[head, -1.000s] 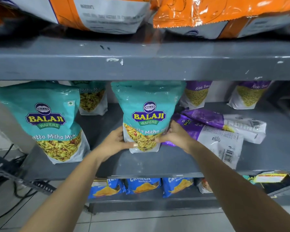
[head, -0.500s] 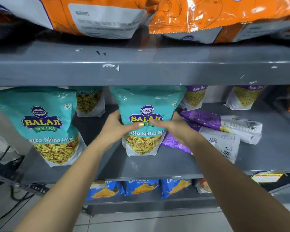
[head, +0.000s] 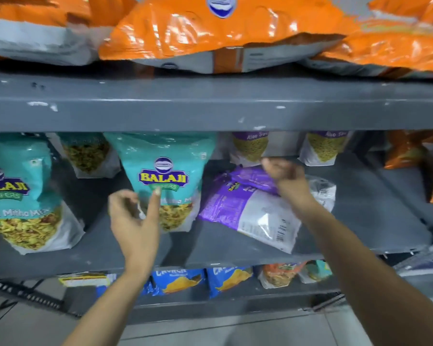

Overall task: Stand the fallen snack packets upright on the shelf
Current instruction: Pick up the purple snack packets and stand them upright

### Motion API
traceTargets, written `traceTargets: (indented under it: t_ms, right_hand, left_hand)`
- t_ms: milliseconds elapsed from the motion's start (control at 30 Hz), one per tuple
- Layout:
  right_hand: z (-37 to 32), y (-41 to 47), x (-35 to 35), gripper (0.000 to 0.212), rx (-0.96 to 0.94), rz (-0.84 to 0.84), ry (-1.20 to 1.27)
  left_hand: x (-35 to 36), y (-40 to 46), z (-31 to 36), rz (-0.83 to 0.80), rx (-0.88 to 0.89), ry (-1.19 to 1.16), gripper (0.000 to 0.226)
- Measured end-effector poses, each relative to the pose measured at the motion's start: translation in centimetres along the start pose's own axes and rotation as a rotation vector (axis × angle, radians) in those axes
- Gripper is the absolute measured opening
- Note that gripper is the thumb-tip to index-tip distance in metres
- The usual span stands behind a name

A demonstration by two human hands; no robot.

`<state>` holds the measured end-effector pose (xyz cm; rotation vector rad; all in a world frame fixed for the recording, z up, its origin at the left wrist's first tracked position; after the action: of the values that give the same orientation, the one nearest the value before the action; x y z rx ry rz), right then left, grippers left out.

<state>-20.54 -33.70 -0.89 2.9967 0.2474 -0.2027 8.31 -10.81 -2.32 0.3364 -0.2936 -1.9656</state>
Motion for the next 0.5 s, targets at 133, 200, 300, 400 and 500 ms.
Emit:
traceTargets:
  t_ms: [133,200,300,400,500]
  right_hand:
    - [5.2,5.4,-12.4,0.012,0.124,0.068,-0.448]
    - [7.0,7.8,-15.2,0.016,0.169,-0.026,-0.772]
    - [10.1,10.0,-16.9,0.024,0.290,-0.162,-0.613]
    - [14.6,9.4,-17.0,0.046,0.584,-0.383,-0.416]
    - [17.2,8.5,-16.5,0.053,0.741,-0.565,-0.275]
  left_hand:
    - [9.2,-6.7,1.1,-0.286,-0.095,0.019,0.037]
    - [16.1,-10.9,1.8,-0.530,-0.165,0.125,0.042]
    - [25.1,-19.1,3.7,-0.920,-0.469,0.133,0.045]
    - [30.3,-25.5,5.4,-1.043,-0.860,-0.027,0.036]
    - [34.2,-27.9,4.6,-0.928,-1.067,-0.272,0.043]
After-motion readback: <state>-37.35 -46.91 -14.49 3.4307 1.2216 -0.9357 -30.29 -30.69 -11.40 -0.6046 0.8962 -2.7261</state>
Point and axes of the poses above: each hand's wrist, its own y-axis towards the middle knuckle, its own x-axis out of the palm, z = x × y, the point moved 10 cm from there along y, towards the middle knuckle, and after that the axes turned 1 degree about y, right-handed, at the moved point
